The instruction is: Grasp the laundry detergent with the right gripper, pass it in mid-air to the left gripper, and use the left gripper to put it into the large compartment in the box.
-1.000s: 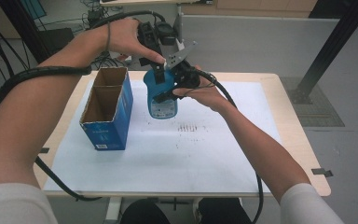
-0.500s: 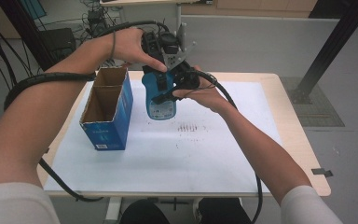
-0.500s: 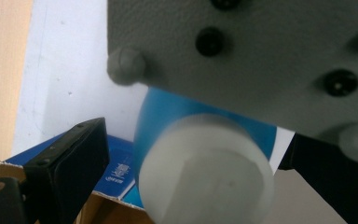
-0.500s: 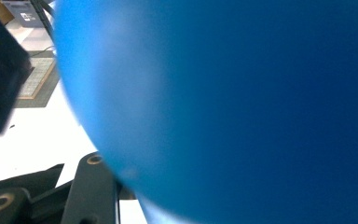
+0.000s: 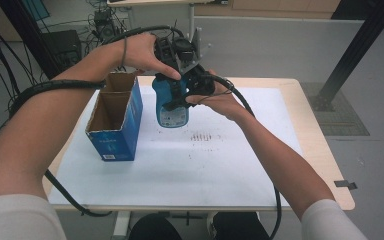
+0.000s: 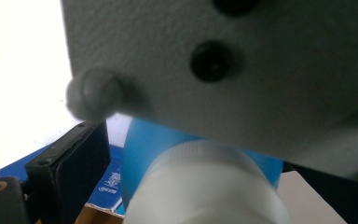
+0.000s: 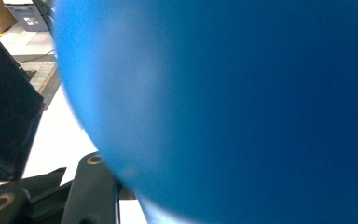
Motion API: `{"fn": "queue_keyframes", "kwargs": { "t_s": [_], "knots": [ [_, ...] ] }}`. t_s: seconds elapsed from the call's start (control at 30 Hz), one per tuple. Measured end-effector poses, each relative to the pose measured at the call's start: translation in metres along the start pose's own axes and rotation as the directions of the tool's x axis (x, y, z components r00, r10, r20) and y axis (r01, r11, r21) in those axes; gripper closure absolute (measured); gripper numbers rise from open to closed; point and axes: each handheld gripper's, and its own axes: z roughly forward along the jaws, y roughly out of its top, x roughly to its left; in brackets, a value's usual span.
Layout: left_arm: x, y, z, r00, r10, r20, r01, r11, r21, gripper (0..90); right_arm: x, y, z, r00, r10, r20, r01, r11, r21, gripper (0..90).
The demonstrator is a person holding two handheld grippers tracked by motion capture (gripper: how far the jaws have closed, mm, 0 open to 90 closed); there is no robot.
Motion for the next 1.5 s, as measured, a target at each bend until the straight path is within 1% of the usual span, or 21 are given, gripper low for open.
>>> {"fn": "queue_keyframes", "kwargs": {
  "t_s": [0.43,0.5,1.0,1.37,1.5],
  "knots": [
    [-0.0017,-0.0007,-0.002,1.0,-0.004,0.001,0.004,1.0,-0.006,5.3,0.001,0.0006,-0.0011,1.0,0.002,-0.005,-0.002,1.0,-0.003,44.1],
    [-0.0016,-0.0004,-0.0021,1.0,0.002,0.001,-0.002,1.0,-0.001,5.3,0.0007,0.0005,-0.0013,1.0,-0.001,0.004,0.001,1.0,-0.004,44.1],
    [-0.0026,0.0003,-0.0027,1.0,0.004,-0.003,-0.004,1.0,0.001,5.2,0.0005,0.0009,-0.0013,1.0,0.001,0.002,-0.001,1.0,-0.01,44.1],
    [-0.0025,0.0,-0.0016,1.0,0.001,0.001,-0.001,1.0,-0.002,5.4,0.0,0.0005,-0.0019,1.0,0.008,0.002,-0.008,1.0,-0.012,44.1],
    [-0.003,0.0005,-0.0028,1.0,0.006,0.001,-0.006,1.0,-0.007,5.4,-0.0001,0.0006,-0.0015,1.0,0.007,0.004,-0.007,1.0,-0.013,44.1]
  ]
}}
